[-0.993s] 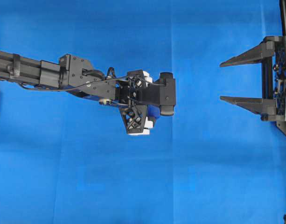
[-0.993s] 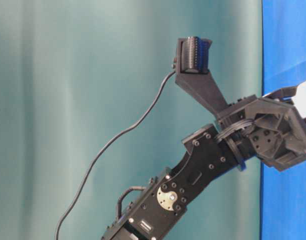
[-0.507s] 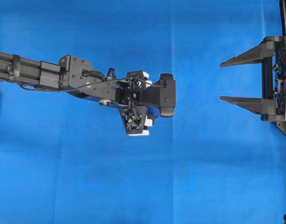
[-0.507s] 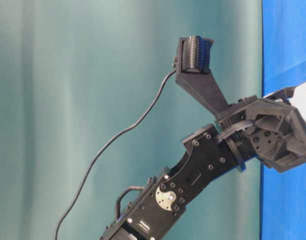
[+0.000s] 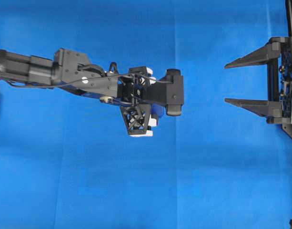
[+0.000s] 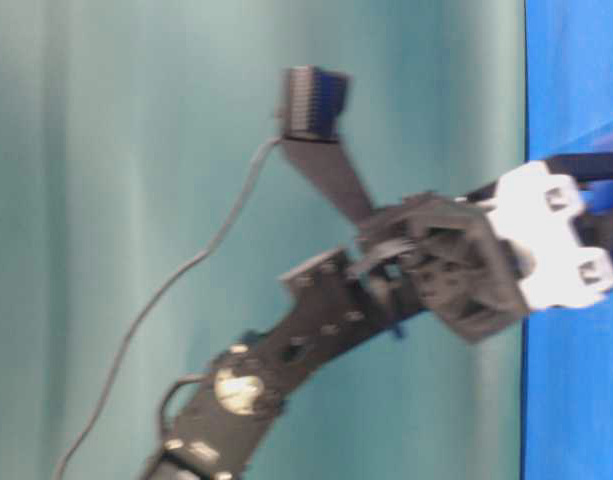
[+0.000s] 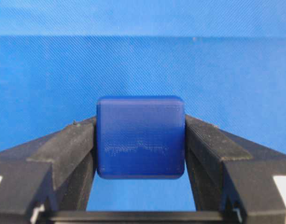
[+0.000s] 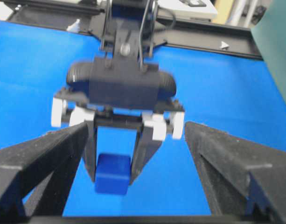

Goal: Handover the blue block to the right arm after grasping it with the left arm, then place it in the designated position.
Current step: 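Lift the blue cube and pull it back toward the left side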

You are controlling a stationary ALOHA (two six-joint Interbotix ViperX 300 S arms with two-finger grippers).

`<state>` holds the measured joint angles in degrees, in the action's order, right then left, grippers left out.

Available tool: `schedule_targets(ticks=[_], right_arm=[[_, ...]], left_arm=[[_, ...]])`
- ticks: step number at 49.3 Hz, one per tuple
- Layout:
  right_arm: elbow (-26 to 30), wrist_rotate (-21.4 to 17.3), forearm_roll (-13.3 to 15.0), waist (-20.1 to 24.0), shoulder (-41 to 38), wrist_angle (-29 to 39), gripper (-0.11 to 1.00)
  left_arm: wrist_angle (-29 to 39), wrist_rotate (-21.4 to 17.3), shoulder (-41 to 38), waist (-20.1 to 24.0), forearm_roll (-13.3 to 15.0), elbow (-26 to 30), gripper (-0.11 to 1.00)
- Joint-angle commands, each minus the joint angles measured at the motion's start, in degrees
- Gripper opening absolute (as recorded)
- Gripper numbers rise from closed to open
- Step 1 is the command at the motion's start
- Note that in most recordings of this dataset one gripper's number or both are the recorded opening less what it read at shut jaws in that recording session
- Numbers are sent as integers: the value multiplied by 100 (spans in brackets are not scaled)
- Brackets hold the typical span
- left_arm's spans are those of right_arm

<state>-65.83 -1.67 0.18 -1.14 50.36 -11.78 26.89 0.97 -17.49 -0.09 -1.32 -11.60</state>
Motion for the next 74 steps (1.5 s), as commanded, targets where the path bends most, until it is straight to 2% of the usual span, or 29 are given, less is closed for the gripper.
schedule_targets(ticks=[1,15,33,74], right_arm=[[141,9,0,0,-18,-18,97],[149,9,0,-9,-18,9,97],[158,0,0,0,-9,18,97],[158,-9,0,0,-9,62,97]], left_arm=[[158,-9,466,-9,9,202,49],[642,-26,1107,-9,9,360,49],[1362,-88,1336,-9,-18,800,49],[1371,-70,1371,-9,-26,791,49]])
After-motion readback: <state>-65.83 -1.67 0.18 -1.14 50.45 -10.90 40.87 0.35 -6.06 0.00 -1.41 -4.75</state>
